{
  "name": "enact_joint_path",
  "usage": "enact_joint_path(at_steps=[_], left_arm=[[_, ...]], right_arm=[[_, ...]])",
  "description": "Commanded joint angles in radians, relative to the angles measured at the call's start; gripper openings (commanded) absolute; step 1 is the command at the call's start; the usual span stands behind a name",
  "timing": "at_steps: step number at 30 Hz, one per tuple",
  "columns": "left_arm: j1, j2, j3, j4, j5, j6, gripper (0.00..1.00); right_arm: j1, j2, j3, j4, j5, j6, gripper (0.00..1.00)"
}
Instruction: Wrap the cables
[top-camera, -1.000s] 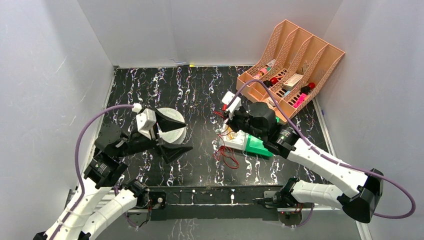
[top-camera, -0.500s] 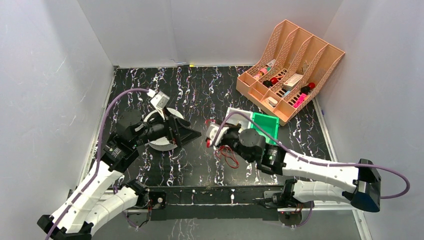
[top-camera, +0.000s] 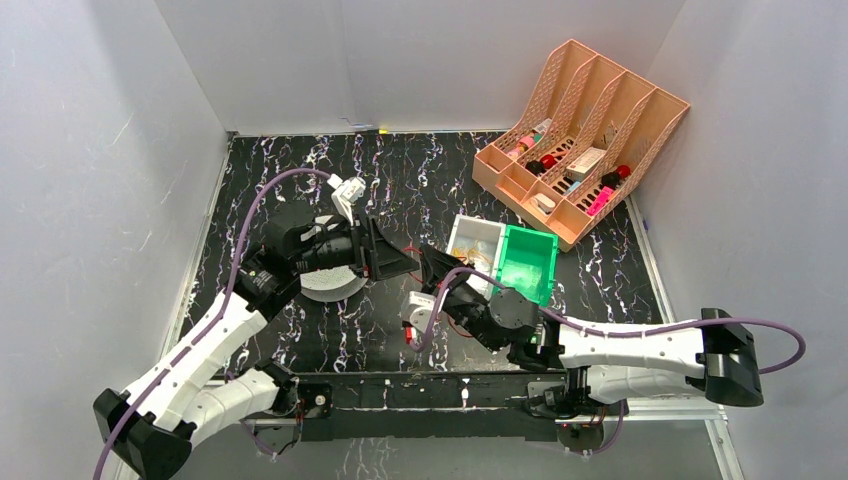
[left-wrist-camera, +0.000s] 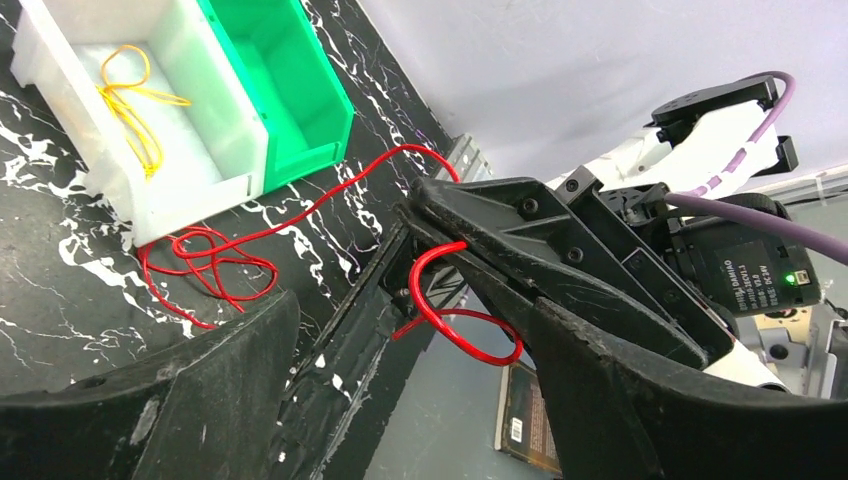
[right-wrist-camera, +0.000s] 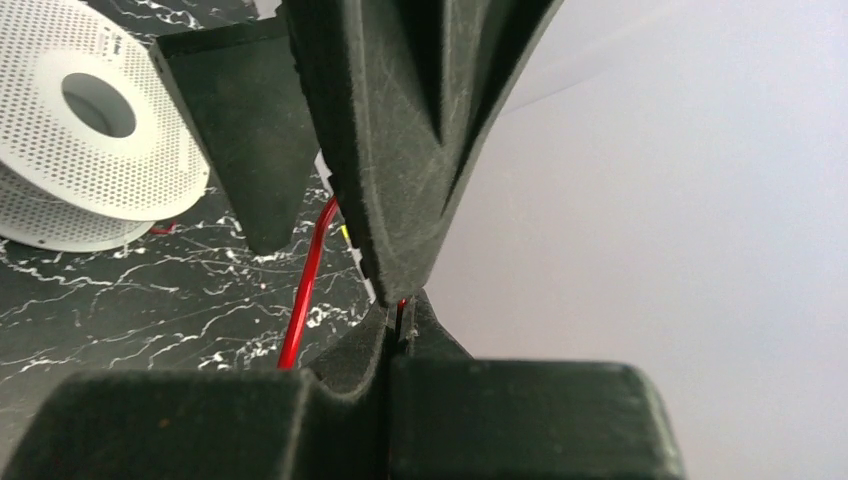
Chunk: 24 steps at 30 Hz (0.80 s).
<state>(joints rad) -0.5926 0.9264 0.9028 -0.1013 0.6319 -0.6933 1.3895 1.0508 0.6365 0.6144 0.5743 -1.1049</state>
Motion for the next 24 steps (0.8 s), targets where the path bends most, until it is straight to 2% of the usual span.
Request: enact_joint_path(at_steps=[1, 2, 4, 5, 9, 11, 18, 24], left_arm=[[-0.003, -0.005, 0.002, 0.031, 0.069, -0.029, 0.81], [-0.003, -0.007, 0.003, 0.031, 0.070, -0.029, 0.78], [-0.003, -0.001, 0.010, 0.034, 0.097, -0.026, 0.64], [-0.003, 0.006, 0.000, 0.031, 0.102, -0.019, 0.51], [-0.003, 0.009, -0.005, 0.055, 0.098, -0.024, 0.34], [-0.003, 0.010, -0.014, 0.060, 0.103, -0.015, 0.02], [-0.003, -0.001, 0.012, -0.063, 0.141, 0.121, 0.00], [-0.003, -0.008, 0.046, -0.120, 0.266, 0.246, 0.00]], right_arm=[[0.014, 0.013, -0.015, 0.172, 0.036, -0.087, 0.00], [0.013, 0.016, -0.013, 0.172, 0.034, -0.087, 0.00], [0.015, 0.026, -0.016, 0.186, 0.038, -0.087, 0.00], [0.020, 0.025, -0.025, 0.209, 0.037, -0.078, 0.00], [0.031, 0.001, -0.041, 0.197, 0.019, -0.044, 0.00], [0.031, -0.072, -0.052, 0.139, -0.018, 0.056, 0.00], [0.031, -0.218, 0.025, -0.205, -0.080, 0.309, 0.00], [0.031, -0.270, 0.150, -0.536, -0.159, 0.551, 0.31]])
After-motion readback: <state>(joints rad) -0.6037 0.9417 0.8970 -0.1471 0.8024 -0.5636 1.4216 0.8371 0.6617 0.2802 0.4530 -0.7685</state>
